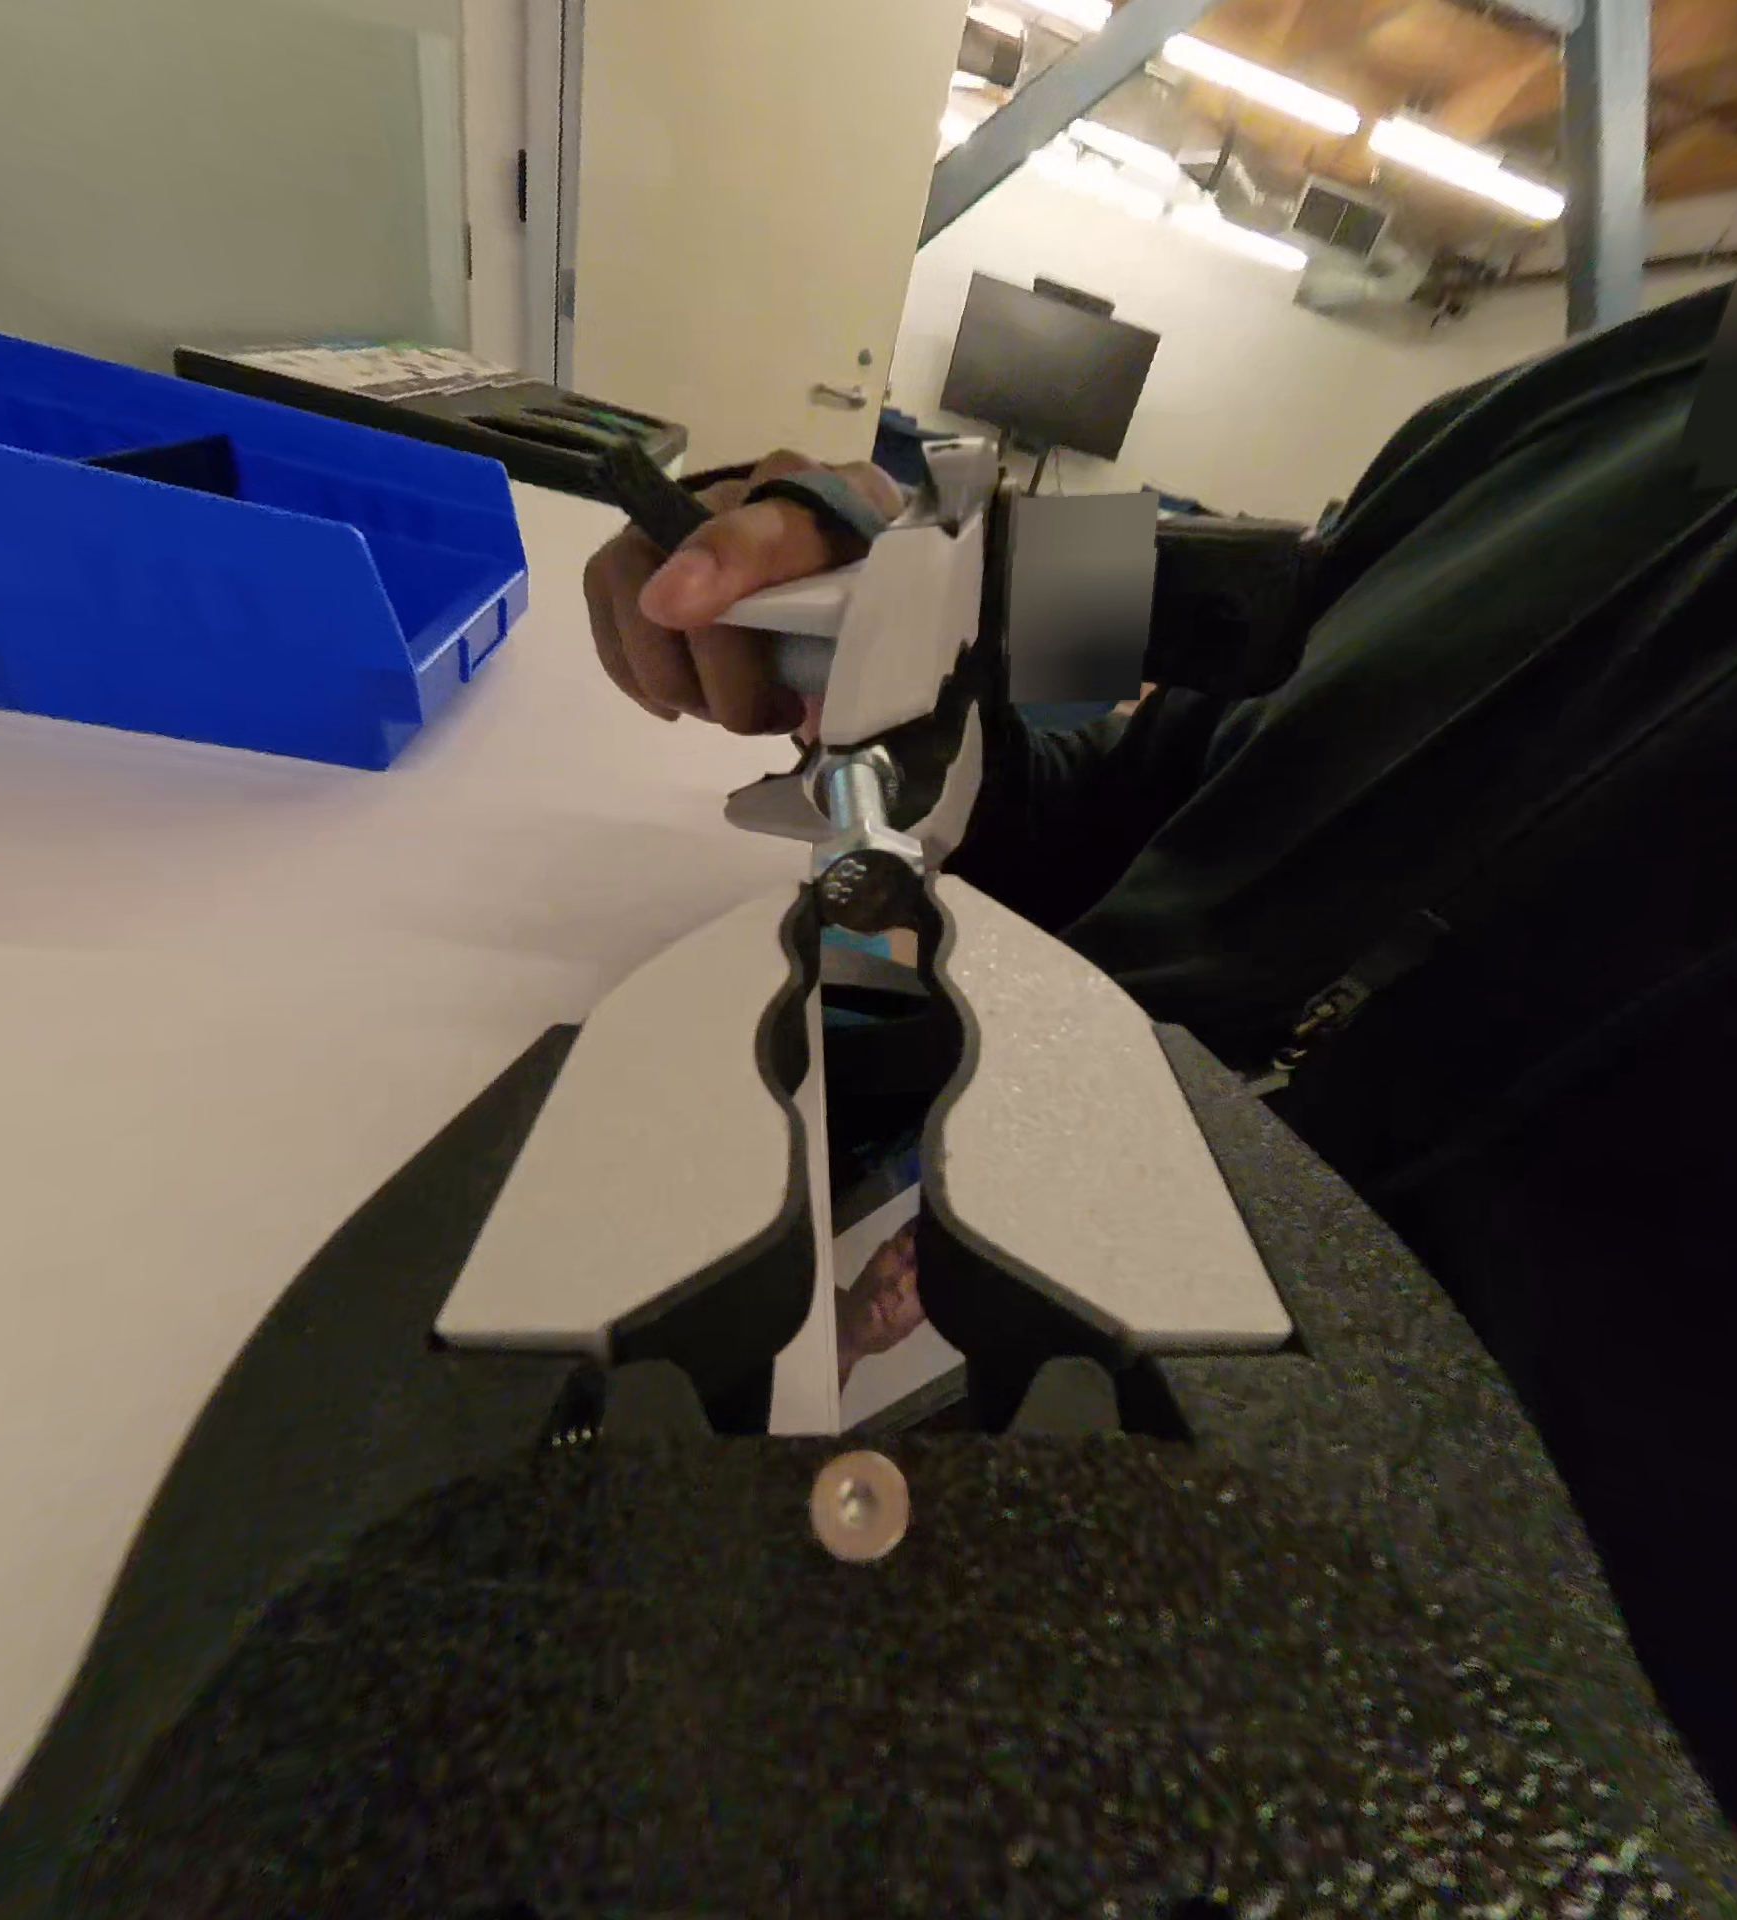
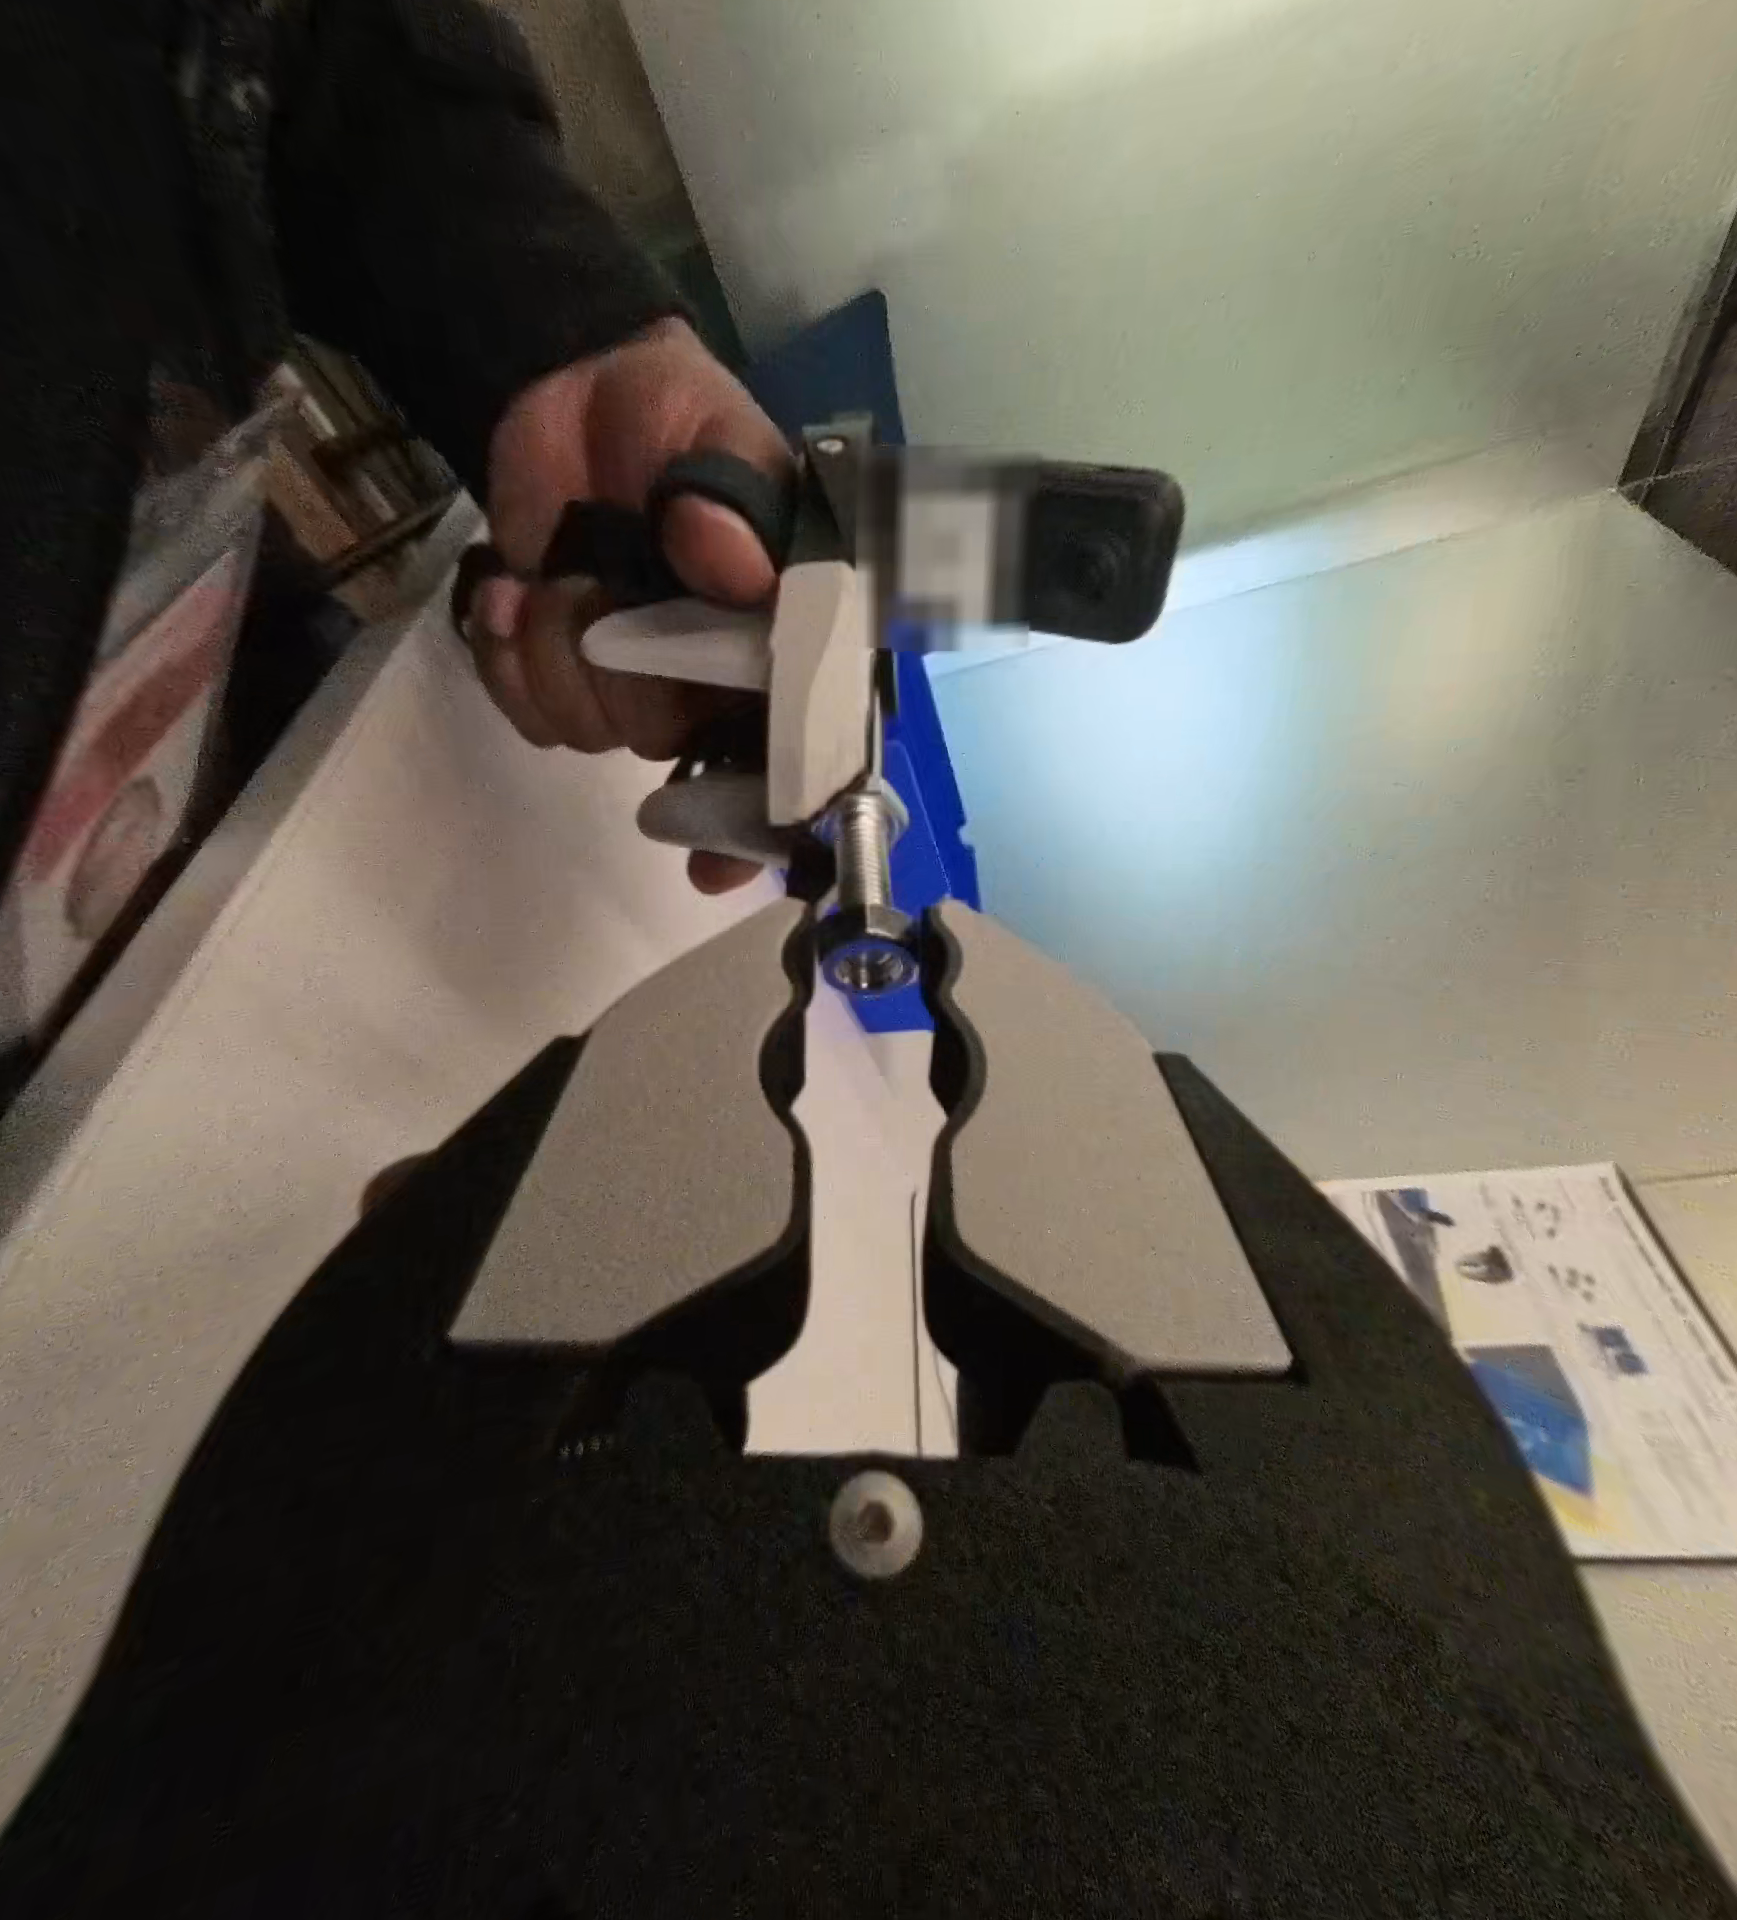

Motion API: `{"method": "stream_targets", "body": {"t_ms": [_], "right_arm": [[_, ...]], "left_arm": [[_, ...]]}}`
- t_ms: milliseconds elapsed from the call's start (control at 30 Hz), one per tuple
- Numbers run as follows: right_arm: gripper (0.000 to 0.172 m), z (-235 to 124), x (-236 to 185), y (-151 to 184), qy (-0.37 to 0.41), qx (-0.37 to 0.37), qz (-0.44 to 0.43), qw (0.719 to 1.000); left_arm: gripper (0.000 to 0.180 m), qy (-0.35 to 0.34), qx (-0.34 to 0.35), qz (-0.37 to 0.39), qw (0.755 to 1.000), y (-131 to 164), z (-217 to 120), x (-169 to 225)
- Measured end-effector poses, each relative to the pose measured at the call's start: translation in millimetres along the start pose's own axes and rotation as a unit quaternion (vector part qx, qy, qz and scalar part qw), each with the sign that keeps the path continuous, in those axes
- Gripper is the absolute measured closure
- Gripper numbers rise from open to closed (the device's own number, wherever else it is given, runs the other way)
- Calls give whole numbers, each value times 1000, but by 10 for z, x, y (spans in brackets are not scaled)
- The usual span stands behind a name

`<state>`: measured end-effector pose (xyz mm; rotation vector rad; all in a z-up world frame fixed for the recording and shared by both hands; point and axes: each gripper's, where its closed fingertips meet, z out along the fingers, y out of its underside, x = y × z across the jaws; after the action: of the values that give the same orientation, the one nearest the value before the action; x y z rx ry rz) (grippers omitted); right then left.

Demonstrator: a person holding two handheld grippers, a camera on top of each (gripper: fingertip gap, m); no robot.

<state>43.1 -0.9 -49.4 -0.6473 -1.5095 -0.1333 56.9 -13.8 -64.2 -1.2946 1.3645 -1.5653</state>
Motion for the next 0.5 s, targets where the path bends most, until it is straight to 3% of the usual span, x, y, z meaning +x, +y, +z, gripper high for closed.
{"method": "stream_targets", "body": {"t_ms": [100,200,267,333,400,467,500], "right_arm": [[124,-17,131,-10,-10,36,206,978],[113,-4,206,42,-52,66,437,895],[117,8,232,71,-72,81,535,838],[125,20,201,57,-99,92,587,798],[134,46,101,38,-136,82,608,778],[152,36,59,3,-146,85,593,788],[153,30,59,3,-137,83,568,807]], "left_arm": [[163,-22,21,25,999,-67,-32,-56],[163,-53,26,70,996,-125,-84,-91],[163,-73,17,103,992,-135,-107,-105],[163,-86,10,135,987,-138,-110,-100],[163,-91,0,160,983,-126,-95,-83],[163,-91,-16,175,980,-83,-77,-74],[163,-88,-13,170,981,-88,-72,-67]]}}
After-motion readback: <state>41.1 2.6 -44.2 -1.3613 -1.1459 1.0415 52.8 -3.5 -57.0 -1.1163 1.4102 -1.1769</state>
